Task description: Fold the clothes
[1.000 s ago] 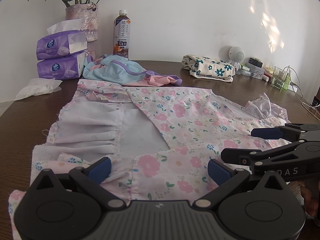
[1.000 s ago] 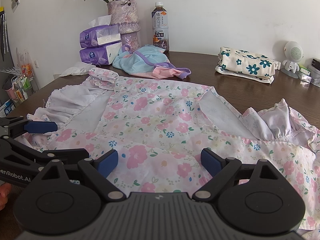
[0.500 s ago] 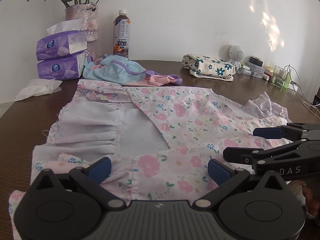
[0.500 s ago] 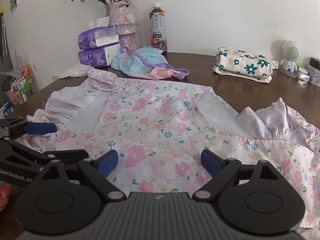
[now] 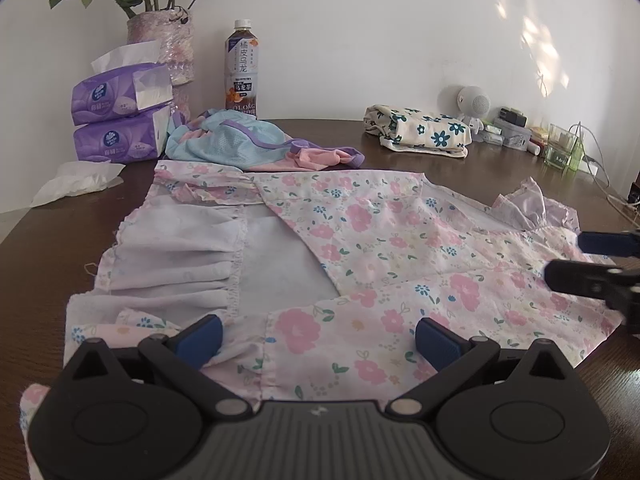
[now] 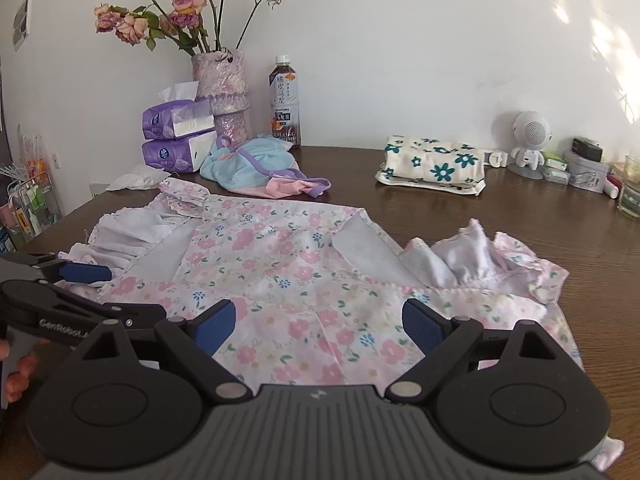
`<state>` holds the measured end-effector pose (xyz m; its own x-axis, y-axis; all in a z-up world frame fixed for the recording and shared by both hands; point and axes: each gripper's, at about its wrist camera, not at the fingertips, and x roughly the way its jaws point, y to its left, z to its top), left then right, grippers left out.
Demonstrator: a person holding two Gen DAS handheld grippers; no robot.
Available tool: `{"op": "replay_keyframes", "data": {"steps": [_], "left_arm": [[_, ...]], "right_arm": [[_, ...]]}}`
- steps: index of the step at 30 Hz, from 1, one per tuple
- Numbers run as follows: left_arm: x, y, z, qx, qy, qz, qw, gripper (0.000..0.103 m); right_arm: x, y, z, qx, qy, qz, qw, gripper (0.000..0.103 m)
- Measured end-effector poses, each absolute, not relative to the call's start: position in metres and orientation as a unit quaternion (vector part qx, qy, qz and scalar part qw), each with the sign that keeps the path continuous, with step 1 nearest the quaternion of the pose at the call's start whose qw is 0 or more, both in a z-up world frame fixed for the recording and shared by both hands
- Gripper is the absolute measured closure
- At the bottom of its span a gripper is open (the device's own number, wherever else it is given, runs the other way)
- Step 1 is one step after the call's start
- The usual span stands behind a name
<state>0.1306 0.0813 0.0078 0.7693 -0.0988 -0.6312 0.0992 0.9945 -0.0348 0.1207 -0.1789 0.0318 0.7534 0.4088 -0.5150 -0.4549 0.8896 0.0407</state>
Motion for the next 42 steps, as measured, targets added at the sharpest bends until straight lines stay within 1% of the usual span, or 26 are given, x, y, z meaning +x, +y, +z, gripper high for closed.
{"op": "replay_keyframes", "data": {"steps": [7, 13, 17, 26, 34, 42], "left_arm": [[0.127, 0.071, 0.021, 0.014, 0.317, -0.057, 0.946, 0.000], [0.118, 0.052, 0.044, 0.038, 0.291, -0.093, 0.952, 0.000], [0.116, 0.036, 0.050, 0.050, 0.287, -0.126, 0.948, 0.000], [0.114, 0.009, 0.050, 0.063, 0.291, -0.177, 0.938, 0.000], [0.113, -0.005, 0.048, 0.097, 0.290, -0.202, 0.930, 0.000], [0.116, -0.008, 0.046, 0.099, 0.291, -0.218, 0.926, 0.000]], "right_arm": [[0.100, -0.213, 0.040, -0.051, 0.252, 0.207, 0.944, 0.011], [0.085, -0.242, 0.039, -0.020, 0.245, 0.179, 0.953, 0.011], [0.076, -0.252, 0.037, -0.017, 0.243, 0.168, 0.955, 0.011], [0.065, -0.268, 0.030, 0.002, 0.256, 0.169, 0.952, 0.011], [0.063, -0.274, 0.021, -0.013, 0.273, 0.160, 0.948, 0.011], [0.064, -0.272, 0.017, -0.027, 0.278, 0.159, 0.947, 0.011]]}}
